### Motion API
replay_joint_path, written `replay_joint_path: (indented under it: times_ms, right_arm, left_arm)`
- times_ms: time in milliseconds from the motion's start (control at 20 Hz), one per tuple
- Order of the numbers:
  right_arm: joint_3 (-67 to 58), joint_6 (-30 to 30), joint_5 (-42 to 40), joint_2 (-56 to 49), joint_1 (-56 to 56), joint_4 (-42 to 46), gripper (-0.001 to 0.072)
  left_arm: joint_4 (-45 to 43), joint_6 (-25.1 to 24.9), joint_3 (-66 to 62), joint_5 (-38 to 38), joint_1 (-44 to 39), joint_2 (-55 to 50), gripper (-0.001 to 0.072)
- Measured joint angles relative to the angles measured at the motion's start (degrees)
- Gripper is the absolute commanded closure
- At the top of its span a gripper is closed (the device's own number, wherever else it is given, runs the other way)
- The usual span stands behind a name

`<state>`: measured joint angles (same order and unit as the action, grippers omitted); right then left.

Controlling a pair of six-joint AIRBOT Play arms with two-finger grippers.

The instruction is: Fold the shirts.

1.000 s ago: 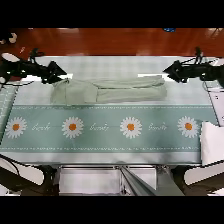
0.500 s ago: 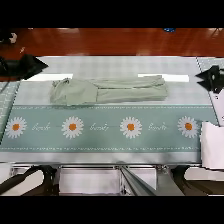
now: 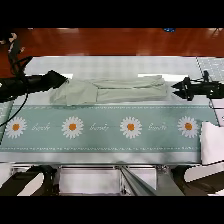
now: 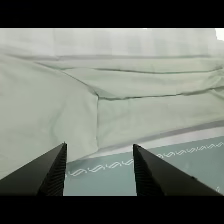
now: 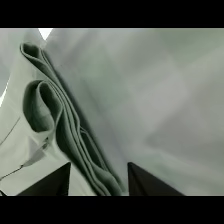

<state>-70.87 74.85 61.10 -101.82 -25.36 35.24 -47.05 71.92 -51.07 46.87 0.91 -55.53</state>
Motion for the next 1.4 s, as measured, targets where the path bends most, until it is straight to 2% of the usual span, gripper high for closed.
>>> replay_joint_path:
  times_ms: [500, 550, 600, 650, 700, 1050, 1100, 1150, 1200, 1400]
  right_arm:
    - [-10.3, 2.7, 0.8, -8.3, 7.6, -2.3, 0.0302]
    - [-10.9, 2.8, 0.5, -8.4, 8.3, -2.1, 0.0359]
    - [-11.3, 3.0, 0.2, -8.6, 8.9, -2.0, 0.0465]
    - [-11.7, 3.1, -0.4, -8.7, 9.5, -1.7, 0.0634]
    - [-12.1, 3.2, -0.4, -8.7, 10.1, -2.1, 0.0681]
    - [-12.6, 1.0, 3.1, -5.9, 11.8, -1.5, 0.0683]
    - [-12.1, 1.0, 3.8, -4.3, 11.9, -0.2, 0.0683]
    - [-11.3, 1.0, 4.2, -2.0, 12.0, 1.3, 0.0683]
    - [-10.3, 1.0, 4.5, 0.7, 12.0, 2.6, 0.0683]
    - [-4.3, 1.3, 6.3, 14.2, 11.5, 9.7, 0.0682]
  left_arm:
    - [0.0, 0.3, 0.7, -1.5, -1.0, -0.5, 0.0200]
    - [0.0, 0.3, 0.7, -1.5, -1.0, -0.5, 0.0200]
    - [0.0, 0.3, 0.7, -1.6, -1.0, -0.5, 0.0200]
    - [0.0, 0.3, 0.7, -1.6, -1.0, -0.6, 0.0200]
    - [0.0, 0.3, 0.7, -1.6, -1.0, -0.6, 0.0200]
    - [0.0, 0.3, 0.7, -0.6, -1.1, -0.9, 0.0215]
    - [0.0, 0.2, 0.7, -0.4, -1.2, -0.9, 0.0266]
    - [0.0, -0.1, 0.7, -0.2, -1.4, -0.9, 0.0485]
    - [0.0, -0.2, 0.7, 0.0, -1.7, -0.9, 0.0674]
    - [1.2, -0.6, 0.7, -0.2, -4.7, -1.0, 0.0686]
